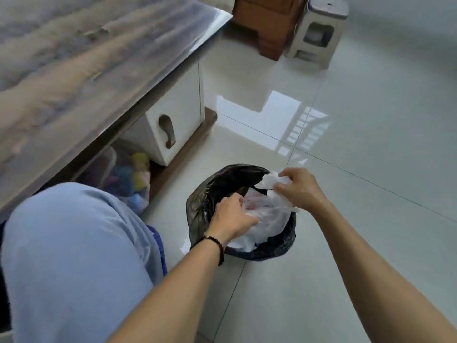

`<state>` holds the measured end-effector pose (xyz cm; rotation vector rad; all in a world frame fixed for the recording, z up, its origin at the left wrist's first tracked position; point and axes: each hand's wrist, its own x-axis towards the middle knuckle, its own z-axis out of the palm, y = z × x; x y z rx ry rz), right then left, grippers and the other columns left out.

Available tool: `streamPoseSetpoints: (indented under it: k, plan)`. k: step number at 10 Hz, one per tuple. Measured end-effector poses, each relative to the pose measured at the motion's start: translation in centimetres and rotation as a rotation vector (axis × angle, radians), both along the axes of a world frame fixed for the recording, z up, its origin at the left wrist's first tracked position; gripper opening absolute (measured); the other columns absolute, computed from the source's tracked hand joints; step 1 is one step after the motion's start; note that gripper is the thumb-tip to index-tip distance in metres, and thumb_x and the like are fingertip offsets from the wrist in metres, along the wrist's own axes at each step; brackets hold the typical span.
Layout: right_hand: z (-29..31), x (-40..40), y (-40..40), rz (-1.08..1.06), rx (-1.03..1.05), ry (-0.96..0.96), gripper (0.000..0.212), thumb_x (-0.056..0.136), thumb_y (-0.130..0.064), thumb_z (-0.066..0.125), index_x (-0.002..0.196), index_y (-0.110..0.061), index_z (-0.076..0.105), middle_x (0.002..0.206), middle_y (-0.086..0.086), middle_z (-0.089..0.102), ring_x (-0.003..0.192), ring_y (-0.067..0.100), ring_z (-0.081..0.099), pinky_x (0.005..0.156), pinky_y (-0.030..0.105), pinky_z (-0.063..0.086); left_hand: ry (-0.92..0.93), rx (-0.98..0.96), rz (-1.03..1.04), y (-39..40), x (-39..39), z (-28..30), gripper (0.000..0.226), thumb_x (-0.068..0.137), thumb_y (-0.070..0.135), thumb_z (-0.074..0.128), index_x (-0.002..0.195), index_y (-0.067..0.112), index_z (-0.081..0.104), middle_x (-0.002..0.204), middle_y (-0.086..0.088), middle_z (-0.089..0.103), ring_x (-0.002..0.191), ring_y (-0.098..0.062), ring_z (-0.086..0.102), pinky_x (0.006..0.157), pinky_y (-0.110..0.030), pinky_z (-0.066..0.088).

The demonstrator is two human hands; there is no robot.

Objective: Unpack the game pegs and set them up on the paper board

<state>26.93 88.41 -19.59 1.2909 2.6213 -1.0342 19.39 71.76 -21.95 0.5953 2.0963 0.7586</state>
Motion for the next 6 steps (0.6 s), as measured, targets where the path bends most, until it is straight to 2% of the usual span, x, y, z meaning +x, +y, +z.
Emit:
streamPoseSetpoints:
  k: [1,2,3,4,5,6]
  plan:
    - [0.3,-0.2,-0.5,-0.036,0.105,0.13,0.024,0.083,-0.022,0.063,0.105,-0.013,0.068,0.097,0.0,0.061,0.093,0.019,0.056,0.075,0.026,0.04,0.005,0.047,-0.068,-1.0,0.3,-0.6,0.08,0.074,0.027,0.076,0.143,0.022,0.035,0.137,-0.002,0.038,0.121,-0.019,0.043,0.098,-0.032,0.043]
    - [0.4,-1.3,-1.5,0.062,0.082,0.169,0.022,0.082,-0.025,0.064,0.102,-0.016,0.068,0.094,-0.002,0.062,0.086,0.016,0.057,0.071,0.025,0.04,0.044,0.077,-0.113,-2.0,-0.2,-0.1,0.097,0.074,0.027,0.079,0.152,0.024,0.021,0.151,-0.001,0.026,0.137,-0.021,0.031,0.109,-0.036,0.036]
    - [-0.9,-2.2,-3.1,0.184,0.043,0.061,0.021,0.081,-0.024,0.064,0.101,-0.018,0.066,0.087,-0.002,0.062,0.077,0.016,0.057,0.06,0.025,0.039,0.217,0.059,-0.19,-3.8,-1.3,0.3,0.085,0.081,0.03,0.071,0.151,0.023,0.023,0.151,-0.002,0.028,0.137,-0.02,0.03,0.109,-0.034,0.034]
    - [-3.0,-2.1,-4.8,0.337,-0.035,-0.212,0.026,0.079,-0.025,0.066,0.105,-0.024,0.064,0.096,-0.002,0.065,0.081,0.017,0.06,0.061,0.027,0.046,0.387,0.017,-0.214,-5.1,-2.2,0.6,0.069,0.087,0.034,0.062,0.147,0.02,0.031,0.149,-0.003,0.033,0.134,-0.021,0.035,0.105,-0.032,0.033]
    - [-2.0,-1.7,-4.6,0.395,-0.076,-0.257,0.05,0.078,-0.036,0.072,0.124,-0.024,0.058,0.119,-0.004,0.062,0.105,0.021,0.06,0.086,0.032,0.05,0.503,0.019,-0.234,-5.3,-2.3,0.8,0.063,0.089,0.041,0.057,0.144,0.019,0.036,0.147,-0.004,0.036,0.134,-0.022,0.035,0.106,-0.035,0.033]
    - [2.6,-1.0,-2.9,0.278,-0.04,0.045,0.048,0.081,-0.036,0.072,0.126,-0.028,0.056,0.122,-0.005,0.063,0.094,0.01,0.063,0.085,0.029,0.05,0.608,0.008,-0.31,-5.3,-2.2,1.6,0.06,0.09,0.042,0.055,0.142,0.019,0.037,0.147,-0.004,0.037,0.136,-0.022,0.031,0.11,-0.037,0.03]
